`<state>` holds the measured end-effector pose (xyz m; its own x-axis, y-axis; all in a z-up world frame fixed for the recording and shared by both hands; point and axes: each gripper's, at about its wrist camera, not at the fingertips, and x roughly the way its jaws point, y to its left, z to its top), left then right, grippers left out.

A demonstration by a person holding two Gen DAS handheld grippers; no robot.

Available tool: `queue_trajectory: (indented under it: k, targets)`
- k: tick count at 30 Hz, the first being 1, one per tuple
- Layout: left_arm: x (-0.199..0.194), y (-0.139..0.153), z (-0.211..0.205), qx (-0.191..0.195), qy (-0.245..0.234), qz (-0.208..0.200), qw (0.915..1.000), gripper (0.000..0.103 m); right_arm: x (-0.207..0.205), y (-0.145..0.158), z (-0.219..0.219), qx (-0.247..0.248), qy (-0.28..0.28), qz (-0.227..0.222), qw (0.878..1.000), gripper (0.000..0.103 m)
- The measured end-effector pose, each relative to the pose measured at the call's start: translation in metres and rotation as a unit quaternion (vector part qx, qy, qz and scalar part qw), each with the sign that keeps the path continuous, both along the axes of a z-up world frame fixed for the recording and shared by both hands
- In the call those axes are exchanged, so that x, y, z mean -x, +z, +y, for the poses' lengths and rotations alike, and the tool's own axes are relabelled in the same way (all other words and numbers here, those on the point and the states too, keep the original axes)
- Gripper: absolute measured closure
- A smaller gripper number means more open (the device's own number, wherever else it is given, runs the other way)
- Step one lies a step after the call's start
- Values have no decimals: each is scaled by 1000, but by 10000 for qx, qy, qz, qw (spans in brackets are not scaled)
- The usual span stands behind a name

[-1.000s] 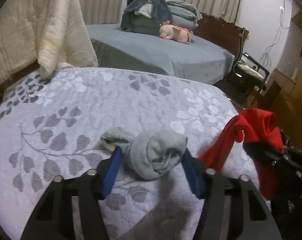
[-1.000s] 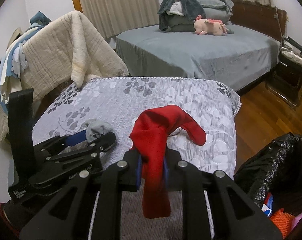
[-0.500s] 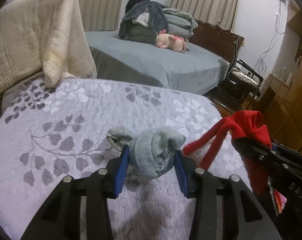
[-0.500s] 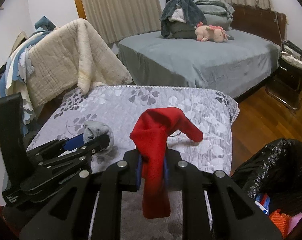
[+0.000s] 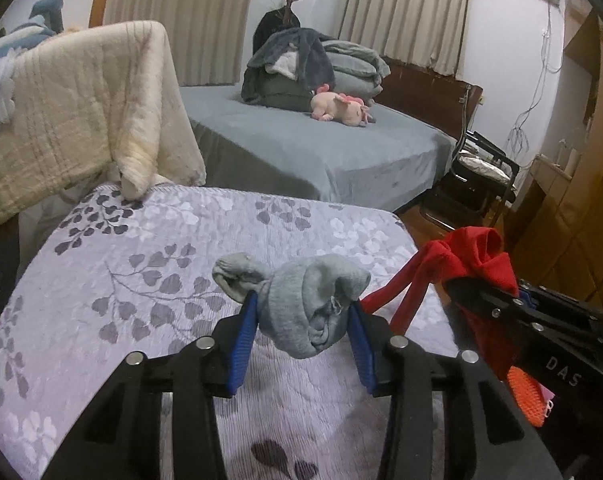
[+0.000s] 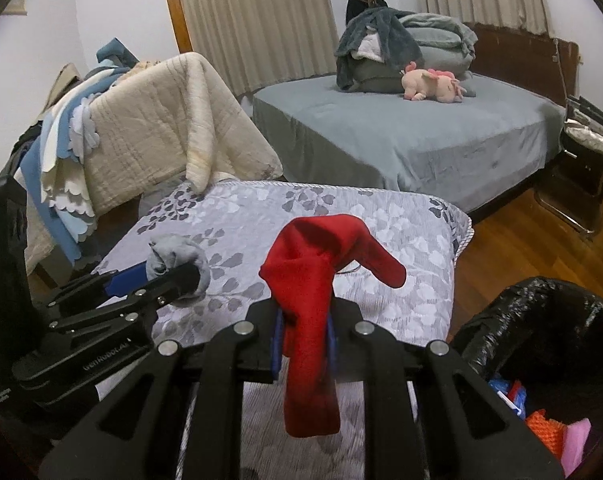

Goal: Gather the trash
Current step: 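Carry the sock with the left gripper and glove with the right over the bin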

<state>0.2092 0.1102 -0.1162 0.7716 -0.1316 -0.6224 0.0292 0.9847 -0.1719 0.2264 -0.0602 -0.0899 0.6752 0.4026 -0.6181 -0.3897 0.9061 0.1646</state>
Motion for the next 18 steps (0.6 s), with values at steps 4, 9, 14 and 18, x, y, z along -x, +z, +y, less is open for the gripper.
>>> queue_trajectory:
  k: [4, 9, 14, 18]
  targets:
    - [14, 12, -6, -40, 10, -101, 9999, 60, 15, 10, -8, -24, 1, -86, 10000, 87]
    - [29, 25, -18, -19, -46, -189, 9998, 60, 34, 24, -22, -56, -20, -201, 9998, 87]
    - [44, 36, -36, 2, -171, -320, 9993, 60, 53, 35, -41, -81, -108, -315, 9994, 87]
    - [54, 44, -53, 43, -295, -399, 9988, 60, 68, 41, -60, -82, -238, -393, 9989, 87]
